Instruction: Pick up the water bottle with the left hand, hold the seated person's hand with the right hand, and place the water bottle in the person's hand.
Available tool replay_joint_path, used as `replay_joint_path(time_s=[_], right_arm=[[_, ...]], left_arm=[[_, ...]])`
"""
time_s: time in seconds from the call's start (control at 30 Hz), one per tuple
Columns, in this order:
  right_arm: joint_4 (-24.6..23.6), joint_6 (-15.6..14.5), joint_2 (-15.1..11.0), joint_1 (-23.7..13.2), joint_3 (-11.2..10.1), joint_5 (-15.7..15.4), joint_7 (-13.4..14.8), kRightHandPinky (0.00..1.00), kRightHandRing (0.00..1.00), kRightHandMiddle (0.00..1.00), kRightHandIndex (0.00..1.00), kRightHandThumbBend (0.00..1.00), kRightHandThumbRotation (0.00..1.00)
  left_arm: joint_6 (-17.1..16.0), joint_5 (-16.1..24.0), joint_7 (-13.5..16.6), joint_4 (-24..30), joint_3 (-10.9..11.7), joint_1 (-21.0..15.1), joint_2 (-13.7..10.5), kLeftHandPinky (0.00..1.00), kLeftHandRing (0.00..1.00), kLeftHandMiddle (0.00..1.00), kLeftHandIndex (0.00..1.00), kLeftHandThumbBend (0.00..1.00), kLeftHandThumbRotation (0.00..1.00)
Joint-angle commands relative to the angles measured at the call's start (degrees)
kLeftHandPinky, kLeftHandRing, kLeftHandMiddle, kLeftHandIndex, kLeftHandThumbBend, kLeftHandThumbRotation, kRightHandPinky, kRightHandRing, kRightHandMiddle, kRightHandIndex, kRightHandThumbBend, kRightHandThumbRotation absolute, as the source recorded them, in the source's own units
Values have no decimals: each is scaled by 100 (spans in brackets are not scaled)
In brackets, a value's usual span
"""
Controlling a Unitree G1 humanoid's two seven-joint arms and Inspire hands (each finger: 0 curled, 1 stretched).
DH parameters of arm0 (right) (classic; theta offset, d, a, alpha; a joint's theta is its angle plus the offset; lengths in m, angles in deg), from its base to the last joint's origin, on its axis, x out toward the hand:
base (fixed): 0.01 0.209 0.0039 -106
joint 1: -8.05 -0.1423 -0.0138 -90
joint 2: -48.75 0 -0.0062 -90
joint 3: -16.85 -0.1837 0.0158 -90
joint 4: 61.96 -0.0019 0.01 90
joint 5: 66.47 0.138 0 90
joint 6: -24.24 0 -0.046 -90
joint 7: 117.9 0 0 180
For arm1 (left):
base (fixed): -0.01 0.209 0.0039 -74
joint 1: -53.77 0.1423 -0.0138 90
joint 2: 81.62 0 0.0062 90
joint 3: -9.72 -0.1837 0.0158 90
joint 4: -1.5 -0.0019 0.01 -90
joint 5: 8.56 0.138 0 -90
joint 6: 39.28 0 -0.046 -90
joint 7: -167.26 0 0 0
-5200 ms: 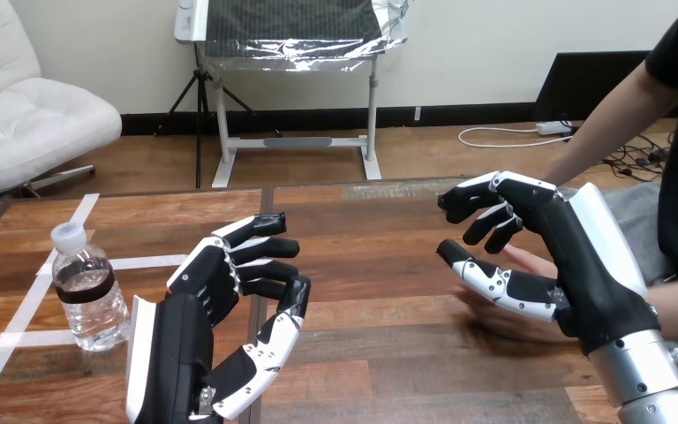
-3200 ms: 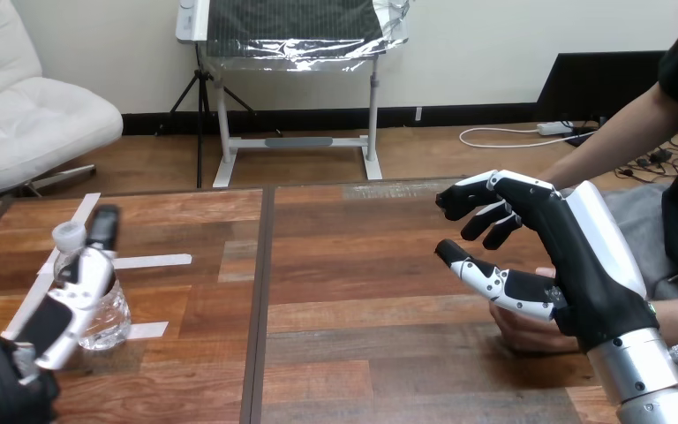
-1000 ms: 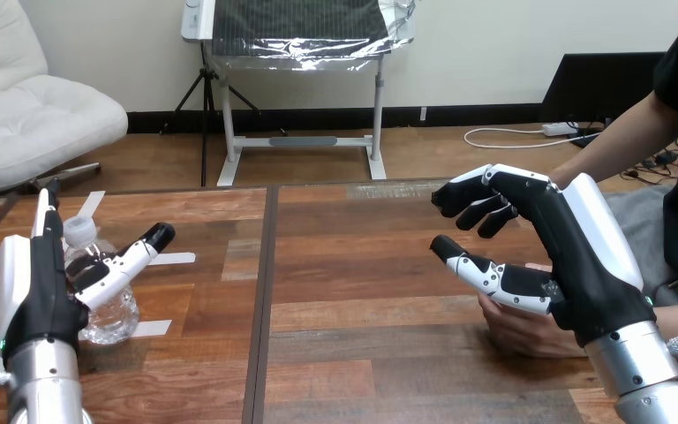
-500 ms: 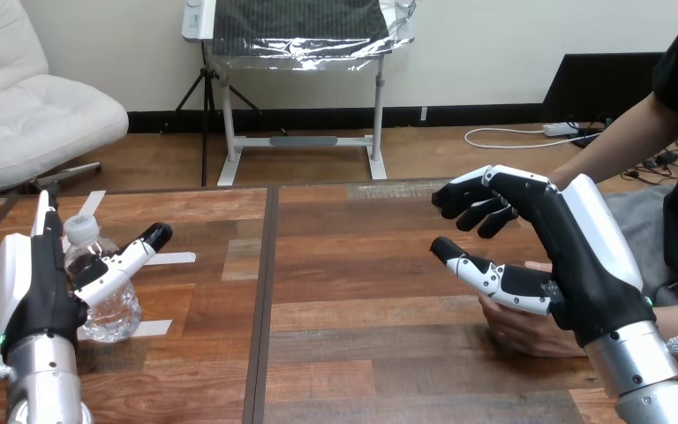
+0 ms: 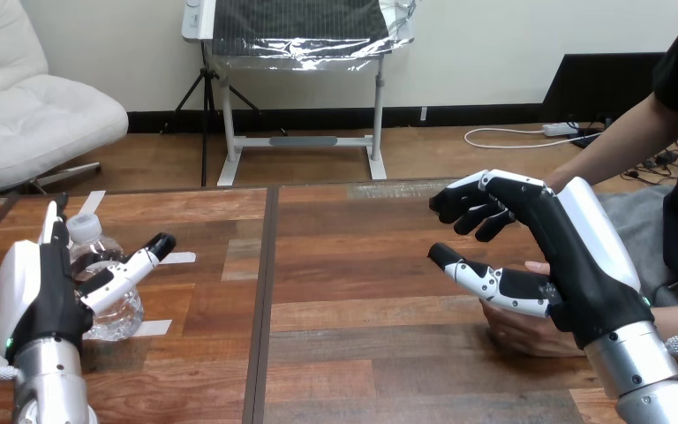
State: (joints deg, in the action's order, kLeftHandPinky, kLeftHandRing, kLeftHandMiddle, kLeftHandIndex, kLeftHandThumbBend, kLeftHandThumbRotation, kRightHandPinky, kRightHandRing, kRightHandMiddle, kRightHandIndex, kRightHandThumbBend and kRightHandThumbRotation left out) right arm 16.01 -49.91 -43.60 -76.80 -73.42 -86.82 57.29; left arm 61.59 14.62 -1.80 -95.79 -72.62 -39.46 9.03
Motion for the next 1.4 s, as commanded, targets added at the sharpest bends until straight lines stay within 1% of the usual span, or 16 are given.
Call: replay_joint_path(time_s=[0.0,0.13,0.27,0.57,0.83,1.03,1.23,1.37], right_arm=[[-117,-12,-119,-370,-96,74,-36,50,58,61,60,54,0],[-91,47,-173,-385,-106,29,-48,50,58,61,60,54,0],[-69,93,-199,-396,-106,41,-64,50,58,61,60,54,0],[-92,9,-235,-400,-98,44,-115,51,58,61,60,55,0],[-63,61,-278,-415,-81,65,-102,52,58,61,60,55,0],[-103,11,-282,-401,-73,42,-101,52,58,60,60,55,0],[-69,85,-300,-414,-72,33,-85,52,58,60,59,56,0],[-85,67,-304,-410,-71,27,-97,52,58,60,59,56,0]], left_arm=[[-64,93,84,-175,-143,-410,-135,82,92,95,96,99,60],[-46,232,203,-264,-227,-407,-162,81,90,93,95,97,60],[94,324,190,-183,-273,-389,-158,80,90,93,95,97,60],[78,412,298,-246,-327,-377,-163,79,88,91,93,95,60],[22,499,480,-357,-358,-378,-171,77,86,89,90,91,57],[83,775,699,-466,-463,-411,-231,75,83,87,87,88,54],[119,1034,878,-569,-562,-448,-290,73,81,85,84,85,50],[95,1176,1005,-689,-632,-491,-348,72,80,84,83,83,49]])
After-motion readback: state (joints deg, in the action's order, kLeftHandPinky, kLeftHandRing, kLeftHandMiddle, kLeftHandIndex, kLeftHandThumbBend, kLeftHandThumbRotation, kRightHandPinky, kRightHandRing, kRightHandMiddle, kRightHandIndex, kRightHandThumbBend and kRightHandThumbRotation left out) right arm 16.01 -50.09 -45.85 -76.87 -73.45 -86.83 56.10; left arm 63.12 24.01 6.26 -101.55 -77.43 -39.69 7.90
